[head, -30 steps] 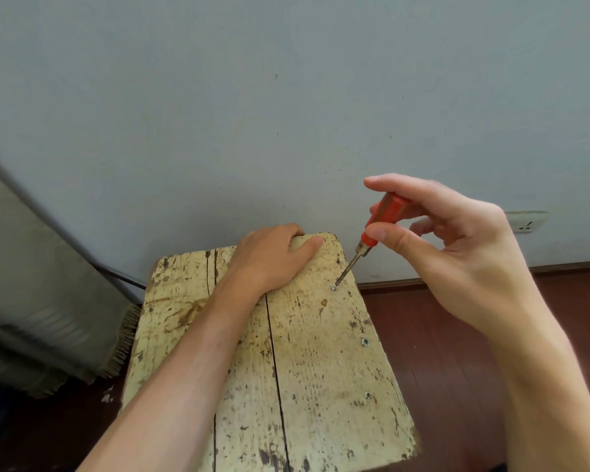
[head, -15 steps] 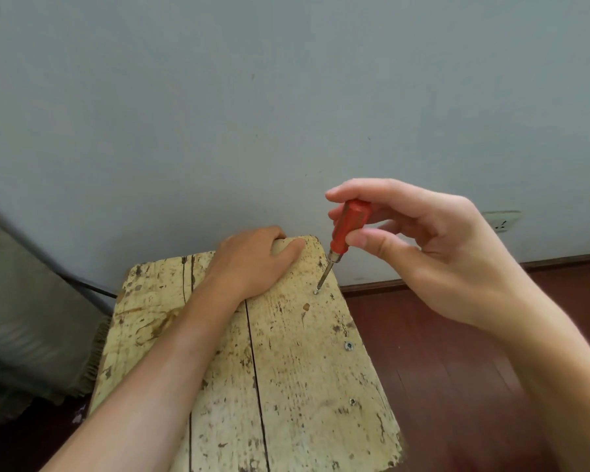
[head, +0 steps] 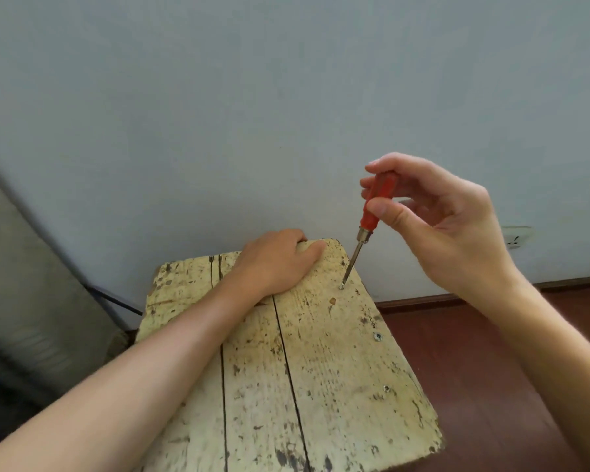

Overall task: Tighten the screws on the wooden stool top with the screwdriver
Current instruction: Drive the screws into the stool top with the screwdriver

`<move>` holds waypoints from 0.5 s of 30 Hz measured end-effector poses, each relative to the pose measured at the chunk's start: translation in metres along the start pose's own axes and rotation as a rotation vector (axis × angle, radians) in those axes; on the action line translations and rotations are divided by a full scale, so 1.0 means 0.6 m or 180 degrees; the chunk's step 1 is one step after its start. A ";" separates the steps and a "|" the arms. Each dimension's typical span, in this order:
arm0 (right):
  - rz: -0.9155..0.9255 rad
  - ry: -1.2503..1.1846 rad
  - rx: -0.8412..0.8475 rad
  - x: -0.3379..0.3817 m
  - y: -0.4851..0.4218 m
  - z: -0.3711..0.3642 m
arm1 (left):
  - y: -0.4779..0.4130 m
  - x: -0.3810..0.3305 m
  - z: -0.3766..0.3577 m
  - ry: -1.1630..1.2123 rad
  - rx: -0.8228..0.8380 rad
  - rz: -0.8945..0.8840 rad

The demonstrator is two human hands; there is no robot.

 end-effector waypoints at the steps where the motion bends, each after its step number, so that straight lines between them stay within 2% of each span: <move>1: 0.0000 -0.0065 0.0038 0.001 -0.005 0.001 | 0.001 0.000 0.001 -0.0015 -0.0002 -0.0028; 5: 0.0059 -0.0110 0.0133 0.013 -0.016 -0.005 | 0.004 -0.007 0.008 -0.0056 -0.0041 -0.0104; 10: 0.0169 0.0031 -0.0004 0.022 -0.005 -0.006 | 0.003 -0.013 0.009 -0.0149 -0.0057 -0.0164; 15: 0.0263 -0.0220 0.0480 0.017 0.008 -0.025 | 0.000 -0.009 0.006 -0.0116 -0.0045 -0.0140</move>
Point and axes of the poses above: each hand's wrist, its own y-axis away from the middle knuckle, its own z-axis out of the back of the hand, x = y × z, the point moved 10 cm from there along -y, towards the middle knuckle, and after that the axes turned 8 degrees about x, right-handed, at the moved point
